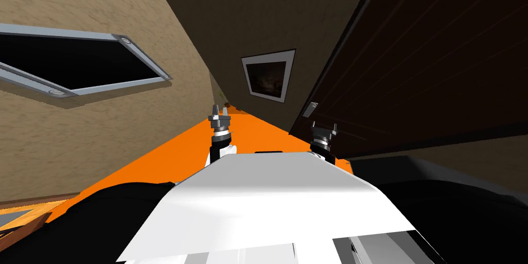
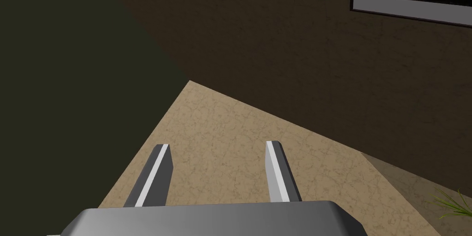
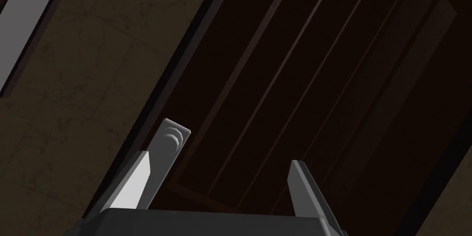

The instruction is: Pull the door open

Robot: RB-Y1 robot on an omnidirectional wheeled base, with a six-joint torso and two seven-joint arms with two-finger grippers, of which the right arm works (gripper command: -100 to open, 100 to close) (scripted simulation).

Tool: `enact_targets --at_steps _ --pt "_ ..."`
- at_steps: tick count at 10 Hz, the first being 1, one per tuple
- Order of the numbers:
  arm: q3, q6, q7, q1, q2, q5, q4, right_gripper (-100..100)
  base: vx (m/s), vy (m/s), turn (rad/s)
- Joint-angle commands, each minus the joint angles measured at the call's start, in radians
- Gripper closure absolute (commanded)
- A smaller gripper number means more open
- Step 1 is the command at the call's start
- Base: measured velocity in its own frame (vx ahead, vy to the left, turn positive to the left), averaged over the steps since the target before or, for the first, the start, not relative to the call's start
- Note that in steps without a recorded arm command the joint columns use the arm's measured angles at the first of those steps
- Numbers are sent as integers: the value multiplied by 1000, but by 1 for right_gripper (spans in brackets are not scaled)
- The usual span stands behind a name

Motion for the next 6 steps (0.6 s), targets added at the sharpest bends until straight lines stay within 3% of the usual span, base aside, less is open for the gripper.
enact_targets --at_steps 1,6 --pt "-7 -1 -24 3 -3 -36 17 -100 92 -48 130" --pt "-21 -9 -85 9 -5 -137 71 -100 76 -56 130"
